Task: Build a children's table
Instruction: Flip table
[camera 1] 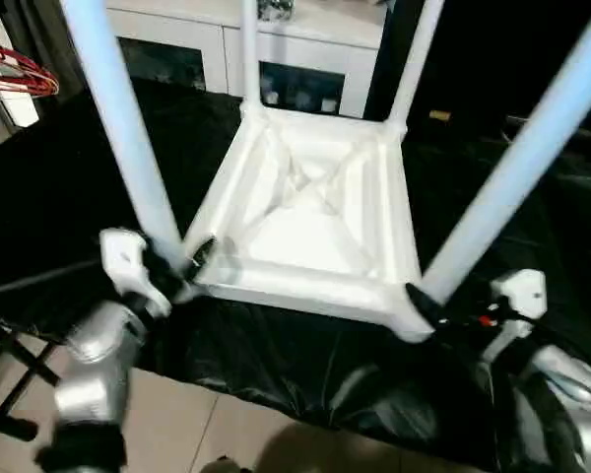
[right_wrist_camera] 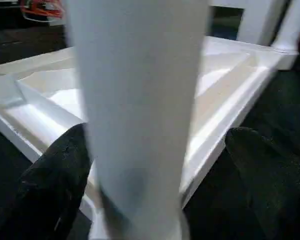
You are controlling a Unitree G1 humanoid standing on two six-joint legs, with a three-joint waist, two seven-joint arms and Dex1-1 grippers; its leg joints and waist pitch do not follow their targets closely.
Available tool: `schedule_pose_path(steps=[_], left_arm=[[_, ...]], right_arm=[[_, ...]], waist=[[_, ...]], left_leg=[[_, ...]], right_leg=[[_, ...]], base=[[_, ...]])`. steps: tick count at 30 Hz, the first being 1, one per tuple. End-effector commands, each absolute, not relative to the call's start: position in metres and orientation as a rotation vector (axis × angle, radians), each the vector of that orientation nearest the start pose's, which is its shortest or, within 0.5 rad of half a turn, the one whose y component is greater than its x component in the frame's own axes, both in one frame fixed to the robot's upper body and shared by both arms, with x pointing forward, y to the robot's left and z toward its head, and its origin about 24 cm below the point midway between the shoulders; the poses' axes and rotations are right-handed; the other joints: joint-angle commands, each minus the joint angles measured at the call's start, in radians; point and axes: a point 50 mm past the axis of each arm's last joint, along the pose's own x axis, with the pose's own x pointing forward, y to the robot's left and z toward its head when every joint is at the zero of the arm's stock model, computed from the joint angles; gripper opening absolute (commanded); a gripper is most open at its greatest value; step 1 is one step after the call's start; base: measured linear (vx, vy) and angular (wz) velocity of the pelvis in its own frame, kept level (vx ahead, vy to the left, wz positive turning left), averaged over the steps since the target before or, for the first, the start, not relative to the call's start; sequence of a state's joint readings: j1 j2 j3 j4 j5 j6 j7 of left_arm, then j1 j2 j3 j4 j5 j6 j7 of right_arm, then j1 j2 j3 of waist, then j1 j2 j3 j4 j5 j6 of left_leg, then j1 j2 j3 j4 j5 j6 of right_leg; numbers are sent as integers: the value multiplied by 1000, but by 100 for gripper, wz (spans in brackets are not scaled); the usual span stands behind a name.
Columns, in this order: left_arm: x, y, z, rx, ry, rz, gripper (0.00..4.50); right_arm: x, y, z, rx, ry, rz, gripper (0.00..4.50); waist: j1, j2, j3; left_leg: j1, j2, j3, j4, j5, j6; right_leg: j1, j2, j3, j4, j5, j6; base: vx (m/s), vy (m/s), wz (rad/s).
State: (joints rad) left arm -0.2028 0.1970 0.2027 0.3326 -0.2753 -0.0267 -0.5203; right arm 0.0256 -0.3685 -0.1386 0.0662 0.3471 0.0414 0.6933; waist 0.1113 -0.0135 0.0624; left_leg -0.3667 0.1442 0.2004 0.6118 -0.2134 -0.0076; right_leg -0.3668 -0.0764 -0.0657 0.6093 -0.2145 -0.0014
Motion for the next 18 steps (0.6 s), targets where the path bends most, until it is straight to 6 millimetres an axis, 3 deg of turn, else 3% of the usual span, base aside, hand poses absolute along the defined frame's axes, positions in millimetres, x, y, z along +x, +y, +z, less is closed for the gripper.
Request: schedule_pose_path(steps=[1, 4, 6, 10, 15, 16, 18], left_arm=[[279, 198, 36, -132, 26, -275, 350], [274, 195, 35, -133, 32, -258, 333], [272, 194, 34, -143, 44, -232, 315], [272, 192, 37, -169, 26, -211, 287], [273, 184, 42, -209, 20, -209, 252], [272, 182, 42, -209, 21, -215, 247], [270, 175, 43, -208, 24, -236, 245]], right_arm=[[225, -221, 53, 9, 104, 651, 450], [213, -218, 52, -4, 161, 753, 450], [203, -219, 52, -31, 217, 829, 450], [195, -222, 58, -36, 267, 903, 450], [193, -207, 72, -4, 290, 1040, 450], [196, -208, 72, -39, 289, 1019, 450], [207, -216, 66, -100, 313, 906, 450]], waist=[[-3, 5, -50], [-2, 4, -53], [-1, 1, -51], [-1, 2, -48], [-2, -4, -50], [-1, -8, -51], [-3, -5, -51]], left_leg=[[15, 112, -55, -99, -268, 6], [10, 112, -56, -97, -226, 41], [9, 109, -55, -94, -215, 60], [12, 109, -56, -94, -227, 61], [11, 108, -58, -92, -211, 64], [12, 108, -56, -91, -198, 65], [10, 108, -57, -91, -187, 61]], right_leg=[[30, -107, 70, -80, -138, -227], [36, -104, 67, -75, -109, -221], [34, -105, 66, -80, -141, -207], [27, -102, 64, -88, -203, -196], [28, -102, 64, -86, -194, -192], [26, -101, 63, -86, -187, -190], [25, -102, 62, -84, -185, -193]], base=[[0, 0, 0], [0, 0, 0], [0, 0, 0], [0, 0, 0], [0, 0, 0], [0, 0, 0], [0, 0, 0]])
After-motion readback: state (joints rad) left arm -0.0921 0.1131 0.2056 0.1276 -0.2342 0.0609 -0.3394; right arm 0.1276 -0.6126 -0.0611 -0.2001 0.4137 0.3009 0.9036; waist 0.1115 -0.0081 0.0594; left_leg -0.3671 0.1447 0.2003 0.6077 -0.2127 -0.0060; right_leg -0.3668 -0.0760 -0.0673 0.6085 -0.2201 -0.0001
